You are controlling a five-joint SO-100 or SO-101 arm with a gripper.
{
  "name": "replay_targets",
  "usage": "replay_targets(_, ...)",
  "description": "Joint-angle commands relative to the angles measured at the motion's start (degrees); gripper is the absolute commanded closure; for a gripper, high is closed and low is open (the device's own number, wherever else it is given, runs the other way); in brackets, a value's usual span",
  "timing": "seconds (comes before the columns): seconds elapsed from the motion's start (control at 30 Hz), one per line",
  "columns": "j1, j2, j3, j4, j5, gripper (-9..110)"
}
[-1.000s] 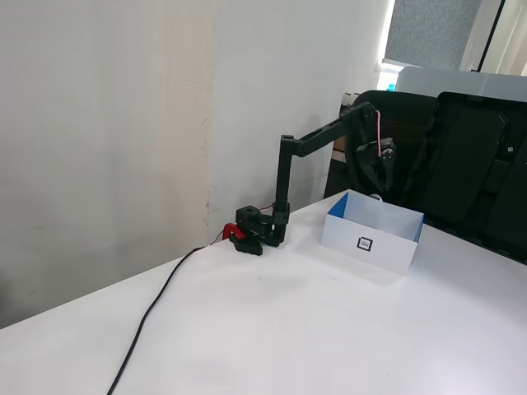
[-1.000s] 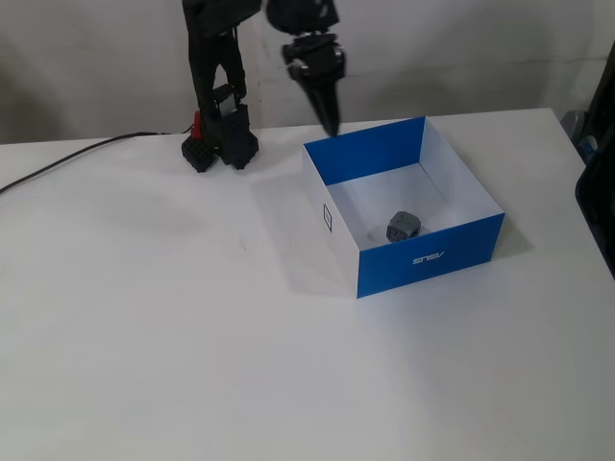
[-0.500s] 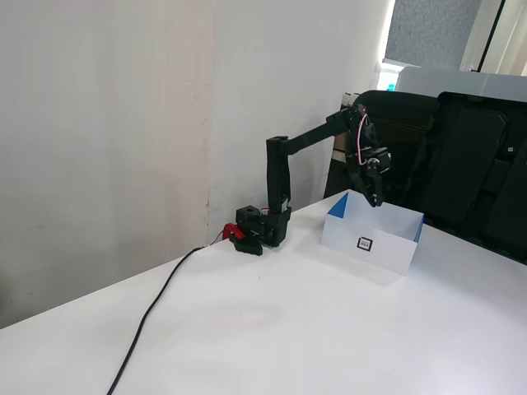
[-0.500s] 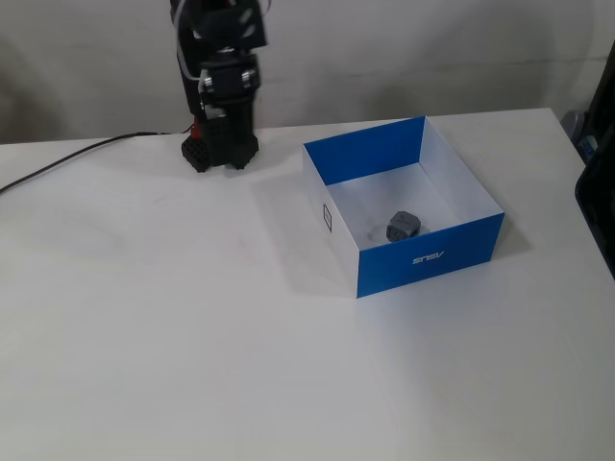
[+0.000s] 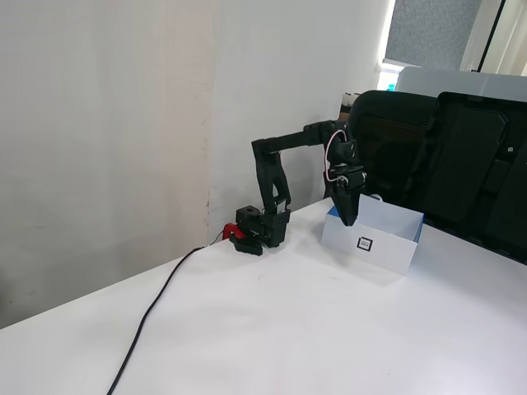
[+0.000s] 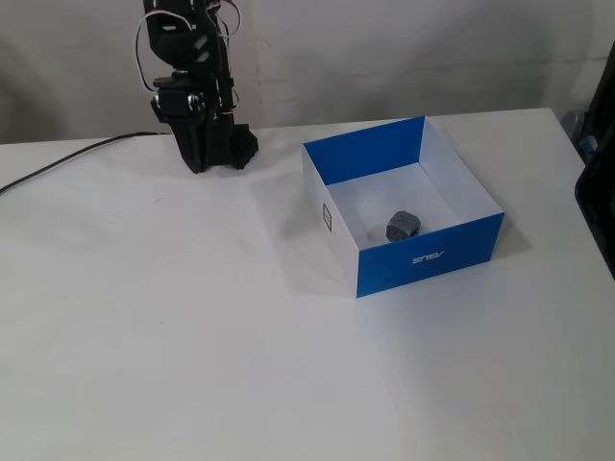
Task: Grasp the gray block and put it in the box.
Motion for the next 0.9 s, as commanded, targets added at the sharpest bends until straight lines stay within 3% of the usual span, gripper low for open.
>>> replay_targets(0.0,-1.58,6.68,5.62,-4.66,-0.7,101)
replay_targets(0.4,-0.79,14.15,30.41,-21.97,-4.57,101)
replay_targets(0.87,4.31,29.97,57.3,-48.25,-23.91,101)
